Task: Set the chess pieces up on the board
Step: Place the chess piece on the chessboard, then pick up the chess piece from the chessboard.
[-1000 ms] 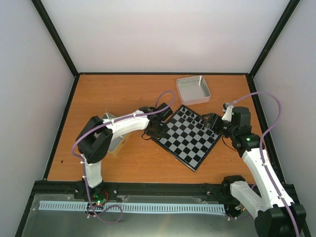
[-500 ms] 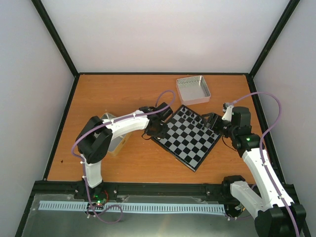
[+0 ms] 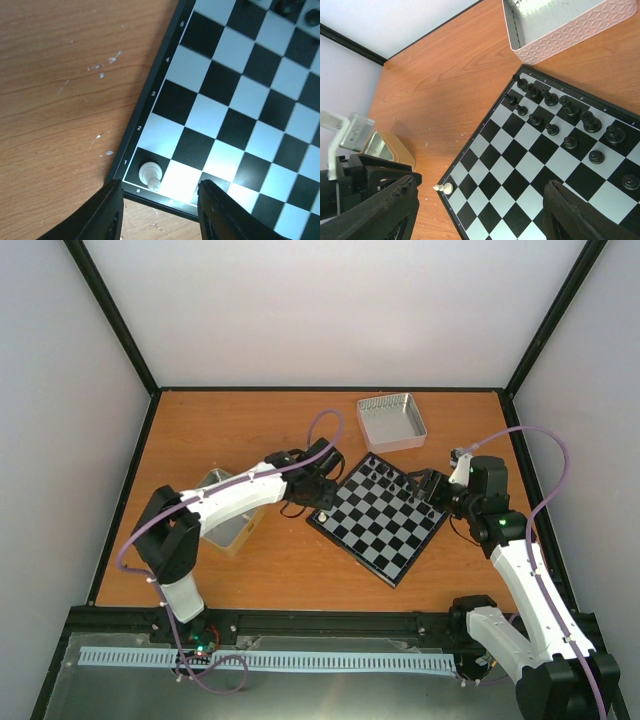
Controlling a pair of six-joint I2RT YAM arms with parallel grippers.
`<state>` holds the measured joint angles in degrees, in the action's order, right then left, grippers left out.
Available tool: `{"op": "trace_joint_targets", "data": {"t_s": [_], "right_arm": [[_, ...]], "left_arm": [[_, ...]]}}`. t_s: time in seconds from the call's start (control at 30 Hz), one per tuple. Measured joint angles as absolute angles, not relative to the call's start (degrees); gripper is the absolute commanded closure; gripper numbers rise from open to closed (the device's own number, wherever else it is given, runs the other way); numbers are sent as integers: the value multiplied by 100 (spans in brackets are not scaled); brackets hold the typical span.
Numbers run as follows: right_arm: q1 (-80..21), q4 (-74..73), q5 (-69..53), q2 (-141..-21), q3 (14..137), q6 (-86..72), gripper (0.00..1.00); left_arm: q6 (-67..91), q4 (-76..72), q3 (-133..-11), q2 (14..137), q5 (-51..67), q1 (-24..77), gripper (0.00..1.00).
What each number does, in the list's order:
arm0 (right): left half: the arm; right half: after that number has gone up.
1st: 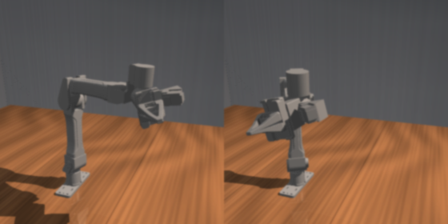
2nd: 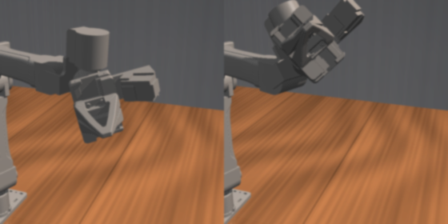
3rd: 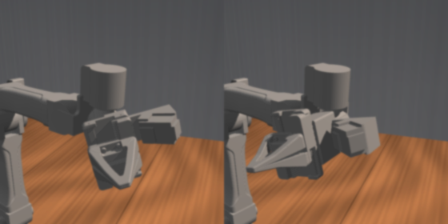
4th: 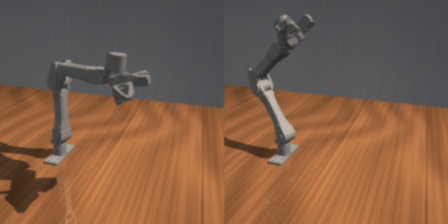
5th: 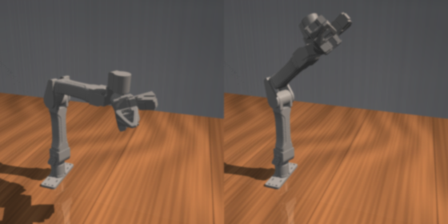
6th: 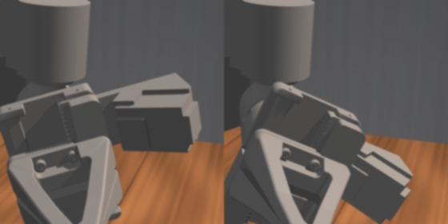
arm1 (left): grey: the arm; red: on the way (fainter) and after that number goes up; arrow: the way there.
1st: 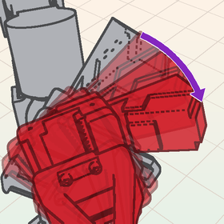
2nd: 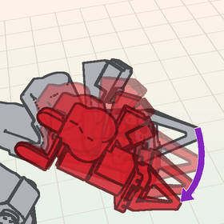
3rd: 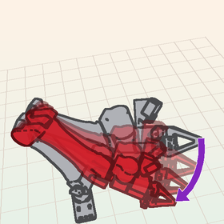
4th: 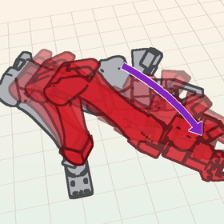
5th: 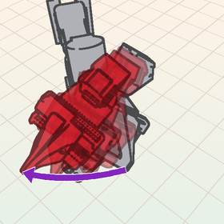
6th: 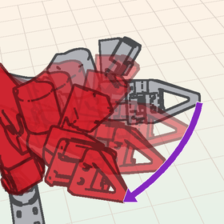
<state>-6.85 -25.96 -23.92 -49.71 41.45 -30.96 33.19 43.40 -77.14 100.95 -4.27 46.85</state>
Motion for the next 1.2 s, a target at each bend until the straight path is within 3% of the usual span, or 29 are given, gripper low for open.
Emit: {"op": "trace_joint_targets", "data": {"t_s": [0.23, 0.47, 0.8, 1.2], "right_arm": [[-685, -2596, -2427, -4971, 4145, -3094, 32], [-690, -2596, -2425, -4971, 4145, -3092, 32], [-690, -2593, -2423, -4971, 4145, -3092, 32], [-690, -2593, -2421, -4974, 4145, -3092, 32]], "left_arm": [[3328, 4185, -7660, 10025, -250, 4668, 66], [3326, 4219, -7566, 10468, -213, 4668, 67], [3301, 4204, -7566, 10713, -191, 4665, 99], [3192, 4209, -7566, 10645, 165, 4821, 99]]}}
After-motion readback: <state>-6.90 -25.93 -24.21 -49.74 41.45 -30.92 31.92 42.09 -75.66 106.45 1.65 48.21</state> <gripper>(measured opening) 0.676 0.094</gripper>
